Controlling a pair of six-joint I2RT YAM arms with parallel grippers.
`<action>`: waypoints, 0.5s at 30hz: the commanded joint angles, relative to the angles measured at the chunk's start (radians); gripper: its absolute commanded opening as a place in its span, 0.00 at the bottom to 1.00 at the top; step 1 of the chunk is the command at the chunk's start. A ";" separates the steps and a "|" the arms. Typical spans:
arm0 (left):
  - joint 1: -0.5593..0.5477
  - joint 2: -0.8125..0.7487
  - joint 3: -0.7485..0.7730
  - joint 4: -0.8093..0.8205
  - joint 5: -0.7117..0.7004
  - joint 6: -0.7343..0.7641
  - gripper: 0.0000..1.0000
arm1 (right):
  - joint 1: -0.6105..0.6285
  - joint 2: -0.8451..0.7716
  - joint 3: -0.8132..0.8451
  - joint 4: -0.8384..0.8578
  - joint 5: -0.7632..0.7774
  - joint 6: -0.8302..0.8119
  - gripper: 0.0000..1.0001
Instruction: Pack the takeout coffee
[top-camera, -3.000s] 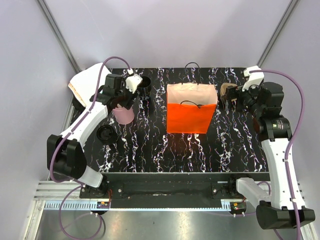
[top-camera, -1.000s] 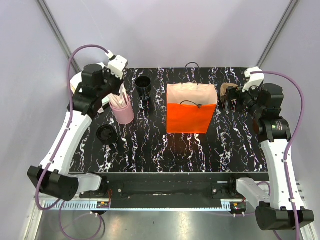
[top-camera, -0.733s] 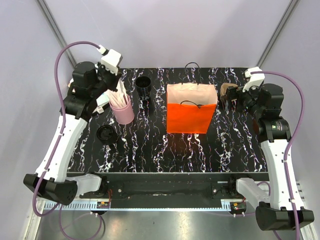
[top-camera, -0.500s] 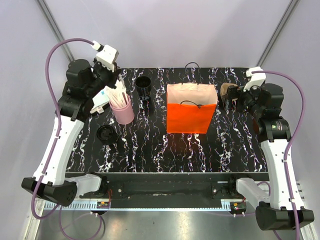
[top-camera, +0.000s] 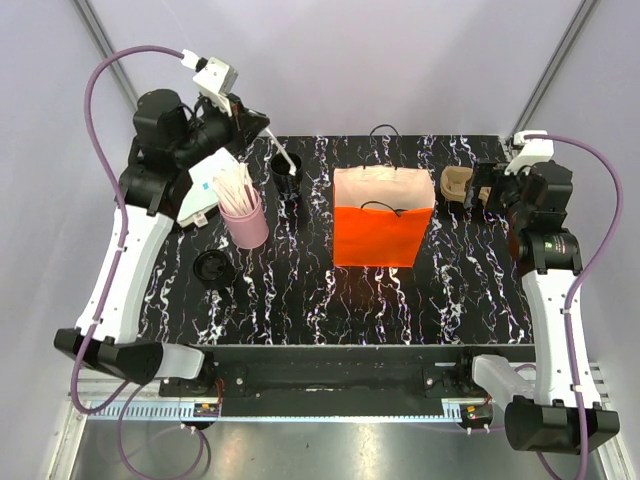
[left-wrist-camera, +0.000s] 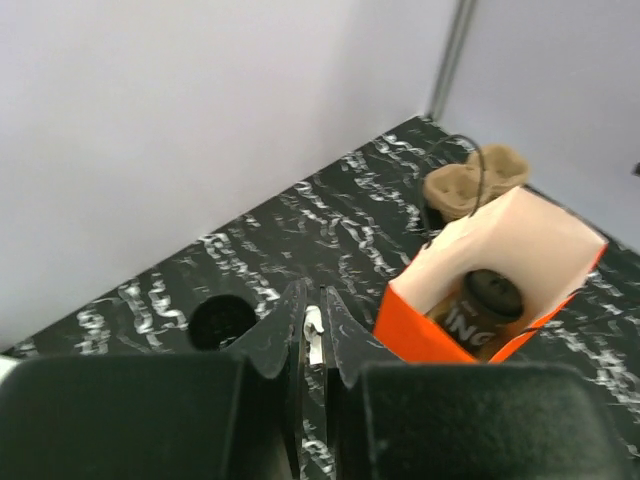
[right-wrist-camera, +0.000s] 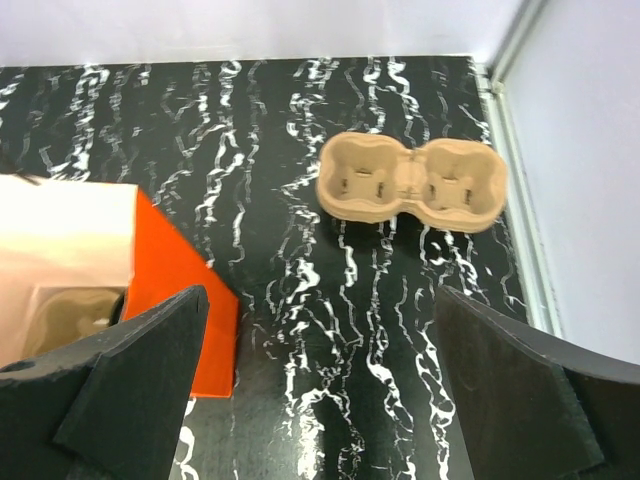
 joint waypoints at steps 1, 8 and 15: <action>-0.004 0.043 0.074 0.081 0.124 -0.119 0.08 | -0.017 0.006 -0.010 0.057 0.074 0.025 1.00; -0.007 0.140 0.160 0.133 0.207 -0.242 0.08 | -0.034 0.023 -0.019 0.063 0.067 0.033 1.00; -0.013 0.212 0.205 0.188 0.258 -0.343 0.08 | -0.043 0.034 -0.024 0.064 0.057 0.036 1.00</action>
